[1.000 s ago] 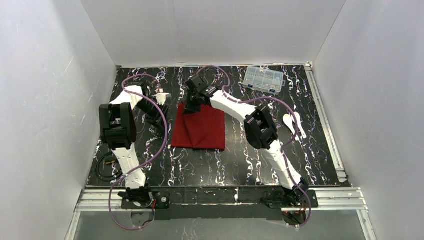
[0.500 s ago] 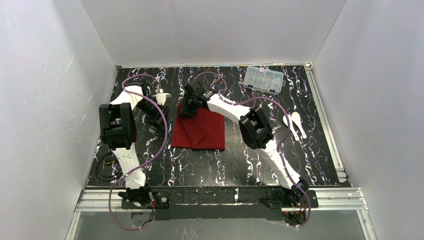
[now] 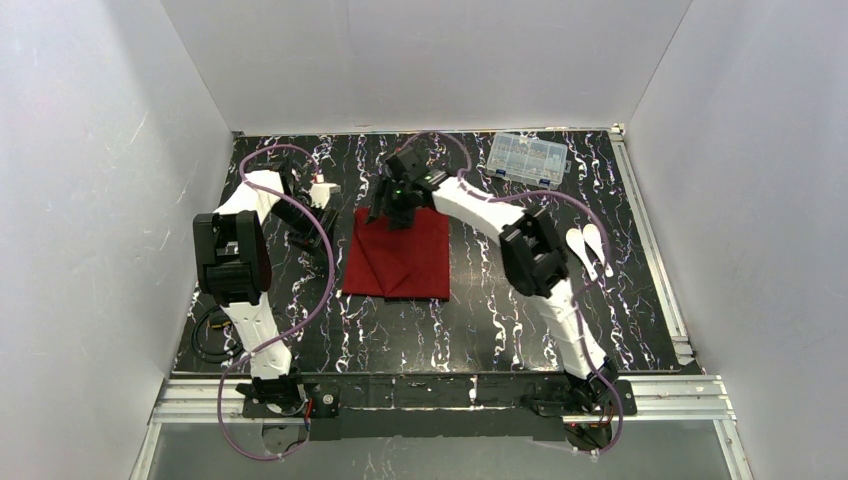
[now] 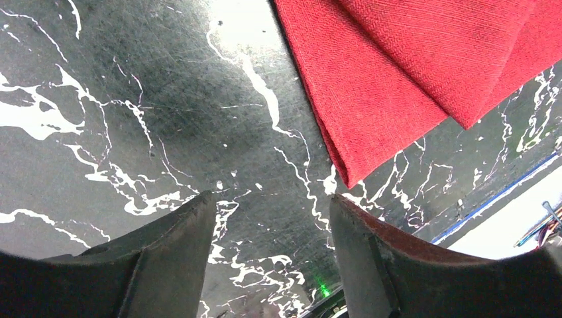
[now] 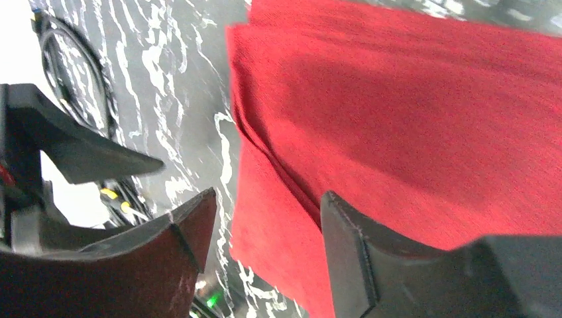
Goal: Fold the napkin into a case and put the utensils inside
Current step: Fold the rectangle-folded napkin at the center of the board, then smooth out the square-folded napkin at the center of the board.
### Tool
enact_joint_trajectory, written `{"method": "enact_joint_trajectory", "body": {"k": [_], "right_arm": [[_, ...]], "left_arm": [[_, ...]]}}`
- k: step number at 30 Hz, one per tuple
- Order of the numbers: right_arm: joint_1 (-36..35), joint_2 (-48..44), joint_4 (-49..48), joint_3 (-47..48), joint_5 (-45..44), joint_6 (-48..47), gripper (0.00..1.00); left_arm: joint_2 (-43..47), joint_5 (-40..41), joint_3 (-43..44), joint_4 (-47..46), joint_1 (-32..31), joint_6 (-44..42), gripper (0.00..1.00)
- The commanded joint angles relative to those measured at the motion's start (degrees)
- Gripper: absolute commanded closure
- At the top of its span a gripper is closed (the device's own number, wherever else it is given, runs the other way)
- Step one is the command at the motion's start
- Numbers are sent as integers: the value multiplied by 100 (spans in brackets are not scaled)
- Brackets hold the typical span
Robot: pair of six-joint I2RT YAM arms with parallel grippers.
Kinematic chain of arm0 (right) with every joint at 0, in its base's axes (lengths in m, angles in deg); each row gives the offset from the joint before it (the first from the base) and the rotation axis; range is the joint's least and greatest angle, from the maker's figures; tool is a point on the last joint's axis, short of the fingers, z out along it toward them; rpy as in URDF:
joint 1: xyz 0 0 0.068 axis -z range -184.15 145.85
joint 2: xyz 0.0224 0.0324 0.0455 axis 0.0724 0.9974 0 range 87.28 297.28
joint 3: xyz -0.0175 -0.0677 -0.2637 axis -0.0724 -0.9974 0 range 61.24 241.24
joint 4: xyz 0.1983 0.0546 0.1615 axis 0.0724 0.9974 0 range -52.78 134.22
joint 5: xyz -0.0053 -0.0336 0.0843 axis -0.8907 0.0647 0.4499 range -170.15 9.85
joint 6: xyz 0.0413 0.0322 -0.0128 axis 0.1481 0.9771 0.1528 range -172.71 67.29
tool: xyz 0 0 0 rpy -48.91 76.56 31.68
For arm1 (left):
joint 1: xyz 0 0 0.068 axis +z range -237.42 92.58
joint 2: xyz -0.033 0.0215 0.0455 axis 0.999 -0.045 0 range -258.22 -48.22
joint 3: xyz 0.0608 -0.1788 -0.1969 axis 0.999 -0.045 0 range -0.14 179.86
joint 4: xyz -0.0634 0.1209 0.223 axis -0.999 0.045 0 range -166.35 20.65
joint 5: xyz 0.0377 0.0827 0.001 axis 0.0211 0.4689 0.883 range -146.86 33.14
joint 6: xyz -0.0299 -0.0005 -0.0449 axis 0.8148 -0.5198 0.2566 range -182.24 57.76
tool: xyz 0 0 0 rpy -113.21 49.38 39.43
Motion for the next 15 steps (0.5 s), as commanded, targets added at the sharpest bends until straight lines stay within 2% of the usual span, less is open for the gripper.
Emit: {"method": "enact_joint_trajectory", "body": {"k": [1,4,7,11,15], "right_arm": [[190,-1653,59,-1356,-235,-432,28],[193,-2418,-224,-2665,-275,-415,26],[183,-2872,-570,-3584,-153,-205,27],[180,-3117,-1131,-4323,166,43,30],[109,-3048,-1399,-4505,356,144,36]], "left_arm": [[358,-70,-69,264,-7,-16,39],[314,-55,-82,296,-6,-40,41],[288,-32,-105,294,-7,-56,42],[278,-17,-121,305,-13,-69,44],[247,-17,-142,307,-21,-66,46]]}}
